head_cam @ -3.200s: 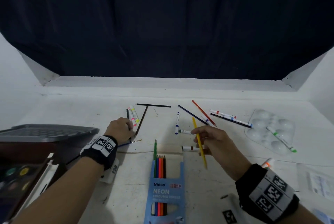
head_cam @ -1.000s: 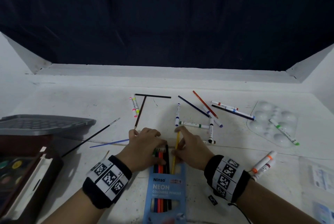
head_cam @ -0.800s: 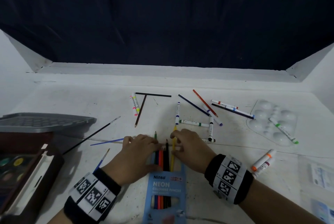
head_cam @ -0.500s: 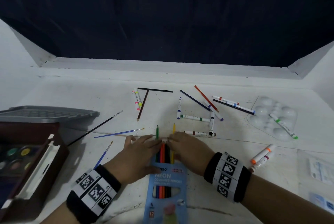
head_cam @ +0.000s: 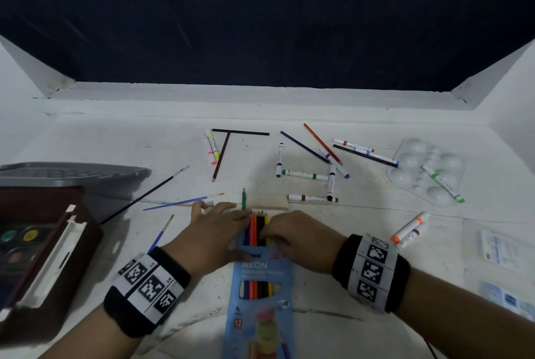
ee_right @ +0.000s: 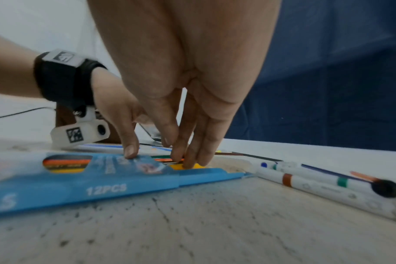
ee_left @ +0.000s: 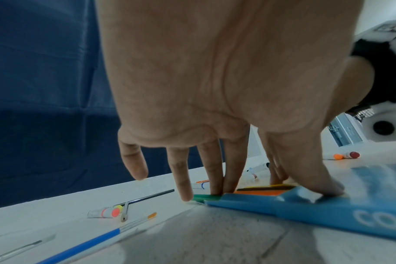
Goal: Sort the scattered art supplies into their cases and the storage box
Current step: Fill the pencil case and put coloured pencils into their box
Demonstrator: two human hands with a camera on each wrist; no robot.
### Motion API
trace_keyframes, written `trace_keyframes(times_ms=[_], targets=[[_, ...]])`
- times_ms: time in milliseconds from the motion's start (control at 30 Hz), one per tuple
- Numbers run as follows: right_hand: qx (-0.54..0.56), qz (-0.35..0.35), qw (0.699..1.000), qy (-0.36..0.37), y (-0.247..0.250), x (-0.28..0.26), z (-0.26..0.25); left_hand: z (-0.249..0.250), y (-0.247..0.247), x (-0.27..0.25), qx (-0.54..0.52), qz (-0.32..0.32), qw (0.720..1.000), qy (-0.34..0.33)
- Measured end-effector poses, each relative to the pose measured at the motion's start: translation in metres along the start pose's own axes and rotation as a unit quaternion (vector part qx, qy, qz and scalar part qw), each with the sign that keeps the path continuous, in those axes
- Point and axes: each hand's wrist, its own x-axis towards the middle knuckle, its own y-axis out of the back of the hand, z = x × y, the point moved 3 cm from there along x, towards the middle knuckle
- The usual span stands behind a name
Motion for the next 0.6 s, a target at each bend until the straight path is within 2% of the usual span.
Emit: trace_keyframes(times_ms=[133,233,333,400,433,600], targets=[[0.040,0.108,0.993,-0.014,0.015,-0.013,0.014,0.002,0.015,0.004,-0.008,0.016,1.000,-0.018],[0.033,0.174,0.981,-0.085,0.033,-0.027,0.039,0.003,0.035,0.018,-0.051,0.101,0.993,-0.033],[-0.004,0.228,0.960,-0.162,0.057,-0.044,0.072,0.004,0.053,0.047,-0.111,0.191,0.974,-0.056],[-0.042,0.214,0.951,-0.218,0.072,-0.054,0.098,0.005,0.066,0.075,-0.123,0.240,0.960,-0.072],[-0.066,0.192,0.948,-0.247,0.080,-0.058,0.111,0.007,0.073,0.091,-0.124,0.241,0.960,-0.075],[-0.106,0.061,0.931,-0.344,0.102,-0.059,0.168,0.023,0.088,0.168,-0.044,0.102,0.993,-0.051]])
